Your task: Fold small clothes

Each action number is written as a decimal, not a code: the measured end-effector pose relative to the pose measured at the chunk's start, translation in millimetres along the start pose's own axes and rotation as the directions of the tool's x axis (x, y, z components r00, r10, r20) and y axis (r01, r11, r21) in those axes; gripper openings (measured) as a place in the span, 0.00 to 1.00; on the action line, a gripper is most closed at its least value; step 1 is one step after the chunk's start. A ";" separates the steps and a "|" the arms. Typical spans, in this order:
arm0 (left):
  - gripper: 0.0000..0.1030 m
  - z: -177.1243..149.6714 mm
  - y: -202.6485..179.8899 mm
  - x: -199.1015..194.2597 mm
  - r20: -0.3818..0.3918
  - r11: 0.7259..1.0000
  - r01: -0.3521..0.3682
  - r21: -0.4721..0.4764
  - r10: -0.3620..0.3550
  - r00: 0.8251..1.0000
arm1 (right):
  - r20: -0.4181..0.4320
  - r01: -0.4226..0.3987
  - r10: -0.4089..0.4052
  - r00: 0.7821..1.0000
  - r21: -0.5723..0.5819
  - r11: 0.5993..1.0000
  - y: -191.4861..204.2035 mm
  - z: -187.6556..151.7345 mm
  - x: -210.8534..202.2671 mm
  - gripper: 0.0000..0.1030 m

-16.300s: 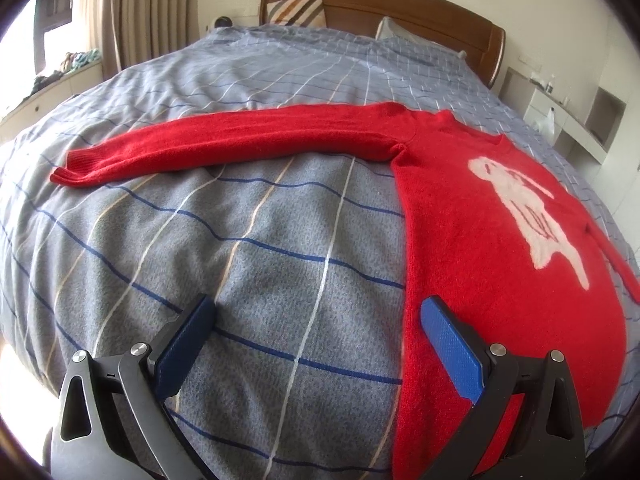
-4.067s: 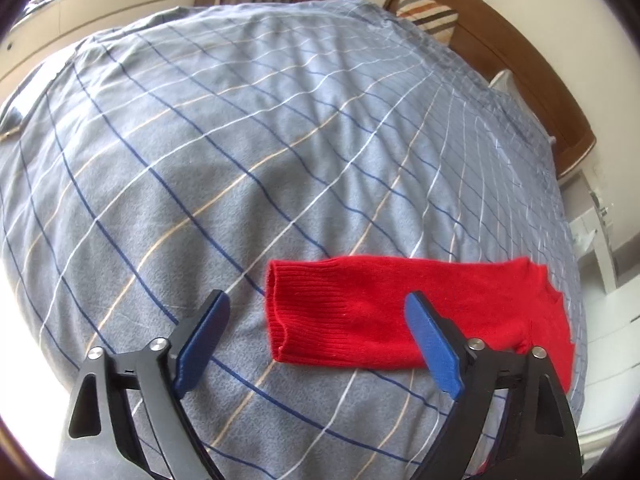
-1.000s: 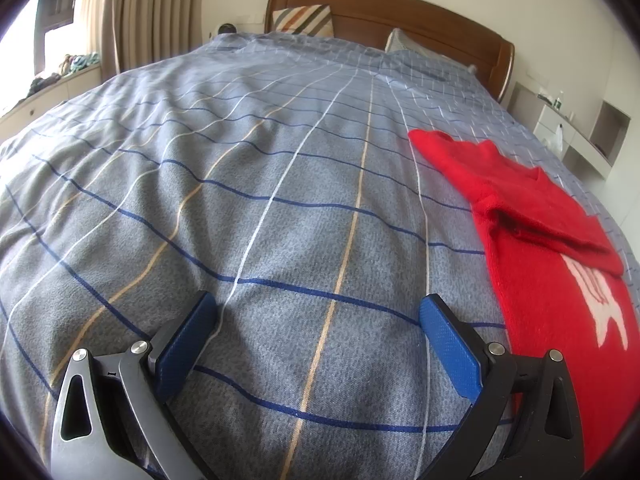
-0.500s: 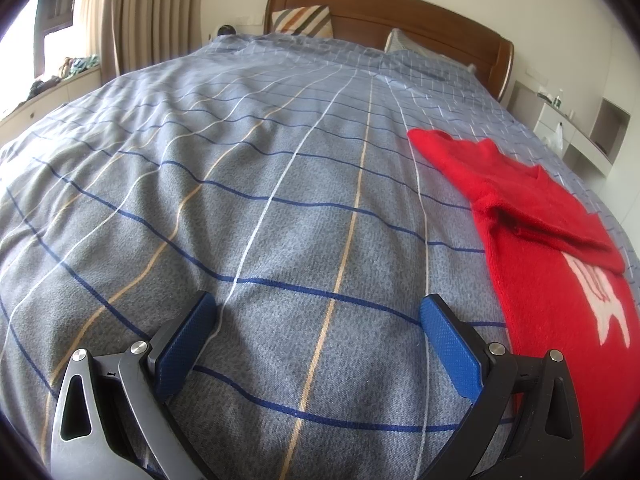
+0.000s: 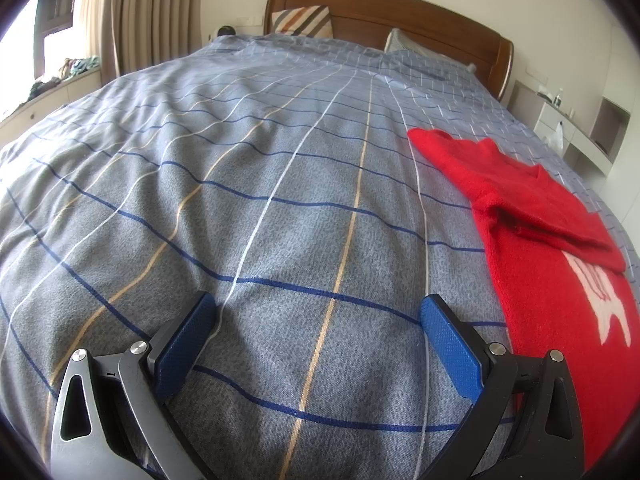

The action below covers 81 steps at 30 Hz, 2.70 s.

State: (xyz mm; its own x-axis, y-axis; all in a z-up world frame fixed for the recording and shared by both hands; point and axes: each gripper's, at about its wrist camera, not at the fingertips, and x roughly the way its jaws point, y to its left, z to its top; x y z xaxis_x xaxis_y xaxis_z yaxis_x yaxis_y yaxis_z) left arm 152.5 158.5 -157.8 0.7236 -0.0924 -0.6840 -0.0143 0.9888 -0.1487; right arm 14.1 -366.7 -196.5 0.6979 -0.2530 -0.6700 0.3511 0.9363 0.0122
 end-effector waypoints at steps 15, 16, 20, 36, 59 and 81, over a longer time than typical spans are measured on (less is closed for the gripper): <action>0.99 -0.3 -0.5 0.2 0.000 1.000 -0.001 0.002 0.001 1.000 | 0.000 0.000 0.000 1.000 0.000 1.000 0.3 -0.3 -0.1 1.00; 0.99 -0.4 -0.6 0.2 0.000 1.000 -0.001 0.002 0.001 1.000 | 0.001 0.000 0.000 1.000 0.000 1.000 0.3 -0.3 -0.1 1.00; 0.99 -0.5 -0.8 0.2 0.001 1.000 -0.001 0.002 0.001 1.000 | 0.001 0.000 0.000 1.000 -0.001 1.000 0.4 -0.3 -0.2 1.00; 0.99 -0.7 -1.2 0.3 0.001 1.000 -0.001 0.004 0.001 1.000 | 0.001 0.001 -0.001 1.000 -0.001 1.000 0.6 -0.6 -0.3 1.00; 0.99 -1.4 -2.4 0.5 0.002 1.000 -0.003 0.007 0.003 1.000 | 0.001 0.001 -0.001 1.000 -0.001 1.000 0.4 -0.5 -0.2 1.00; 0.99 0.2 -3.9 2.5 -0.024 0.999 -0.025 0.024 0.026 0.999 | 0.002 0.001 -0.001 1.000 -0.002 1.000 1.3 -1.1 -0.6 1.00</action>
State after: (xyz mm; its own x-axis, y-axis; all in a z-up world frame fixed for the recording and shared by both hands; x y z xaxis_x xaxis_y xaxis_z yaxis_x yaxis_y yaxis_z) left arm 154.5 154.4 -158.8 0.7063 -0.0694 -0.7045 -0.0162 0.9933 -0.1141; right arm 13.4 -365.0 -196.9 0.6985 -0.2546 -0.6687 0.3510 0.9363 0.0101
